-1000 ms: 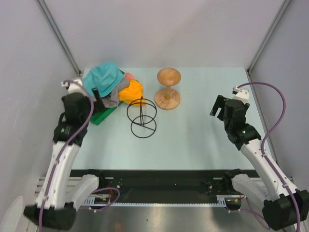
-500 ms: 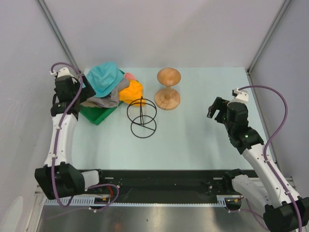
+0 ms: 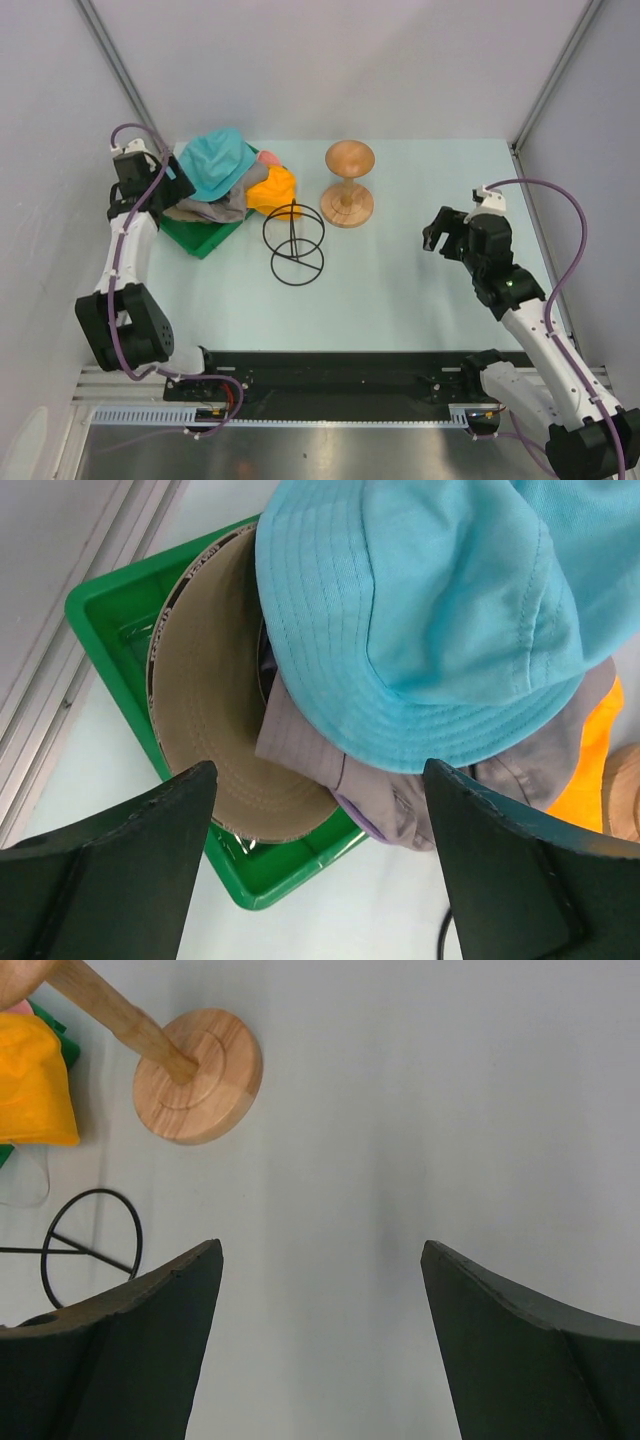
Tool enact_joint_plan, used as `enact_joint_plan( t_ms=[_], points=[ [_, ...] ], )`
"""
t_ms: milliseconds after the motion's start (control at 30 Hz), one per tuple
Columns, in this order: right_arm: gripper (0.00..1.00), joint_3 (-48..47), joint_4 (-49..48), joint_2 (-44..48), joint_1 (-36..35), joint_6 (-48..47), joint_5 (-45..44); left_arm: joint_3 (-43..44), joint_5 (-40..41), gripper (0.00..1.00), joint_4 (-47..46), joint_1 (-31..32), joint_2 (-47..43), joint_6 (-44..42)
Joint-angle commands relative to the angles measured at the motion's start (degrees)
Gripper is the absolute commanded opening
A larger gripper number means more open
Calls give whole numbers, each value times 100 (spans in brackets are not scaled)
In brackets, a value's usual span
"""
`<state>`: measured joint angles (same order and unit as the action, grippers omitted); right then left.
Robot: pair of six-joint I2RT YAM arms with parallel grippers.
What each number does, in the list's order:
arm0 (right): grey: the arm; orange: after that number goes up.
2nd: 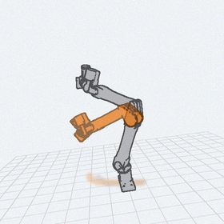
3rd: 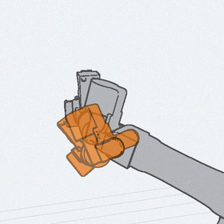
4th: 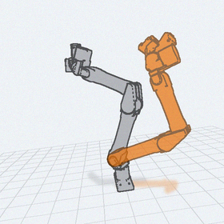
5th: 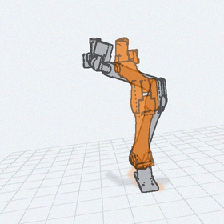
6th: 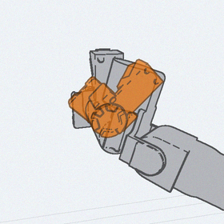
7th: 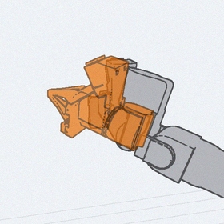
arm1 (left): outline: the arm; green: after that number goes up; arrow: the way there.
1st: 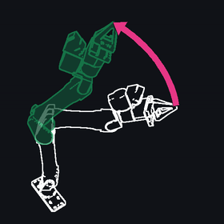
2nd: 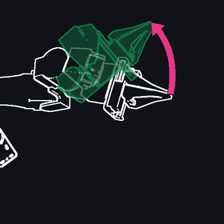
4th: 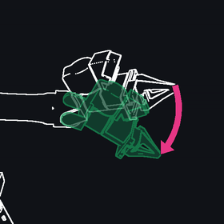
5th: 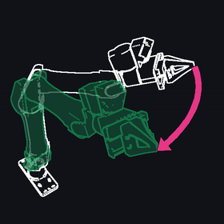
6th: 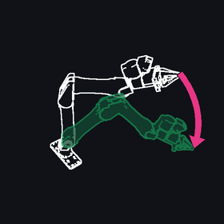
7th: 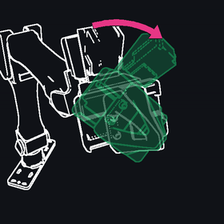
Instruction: Stack the hats
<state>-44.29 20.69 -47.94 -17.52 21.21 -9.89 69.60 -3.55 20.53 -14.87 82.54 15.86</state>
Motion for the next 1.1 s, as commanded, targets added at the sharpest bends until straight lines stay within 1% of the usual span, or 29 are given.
enact_joint_plan(
  t_ms=[0, 33, 100, 200, 333, 500, 667, 767, 800, 867, 900, 967, 1000, 1067],
  points=[
    [86, 35, -39, 74, -32, -3, 180, 220, -259, 88, -568, -68, 235, -258],
    [86, 61, -21, 92, -41, 6, 172, 220, -286, 85, -620, -68, 279, -285],
    [85, 87, 14, 153, -41, -21, 163, 238, -321, 84, -744, -77, 411, -355],
    [85, 158, 32, 250, -50, -64, 172, 264, -146, 80, -831, -68, 517, -408],
    [85, 175, 111, 259, -59, -91, 215, 194, -120, 71, -1174, -68, 552, -417],
    [85, 167, 85, 172, -67, -56, 251, 440, -198, 68, -1289, -68, 798, -417],
    [85, 123, 58, 48, -102, -56, 242, 624, -234, 59, -1315, -68, 1061, -408],
    [85, 79, 49, -22, -103, -73, 224, 695, -234, 46, -1341, -77, 1115, -443],
    [85, 53, 41, -48, -111, -91, 216, 695, -181, 37, -1342, -77, 1124, -443],
    [85, 26, 41, -101, -120, -91, 207, 713, -85, 33, -1306, -60, 1097, -426],
    [85, 17, 23, -110, -112, -91, 198, 695, -41, 21, -1324, -77, 1010, -426],
    [85, 8, 14, -136, -129, -73, 181, 520, 12, 10, -1455, -68, 896, -391],
    [85, 17, -21, -136, -129, -65, 172, 458, 21, 2, -1508, -68, 765, -382],
    [85, 8, -38, -162, -147, -65, 163, 300, -128, 0, -1605, -77, 650, -399]
  ],
)
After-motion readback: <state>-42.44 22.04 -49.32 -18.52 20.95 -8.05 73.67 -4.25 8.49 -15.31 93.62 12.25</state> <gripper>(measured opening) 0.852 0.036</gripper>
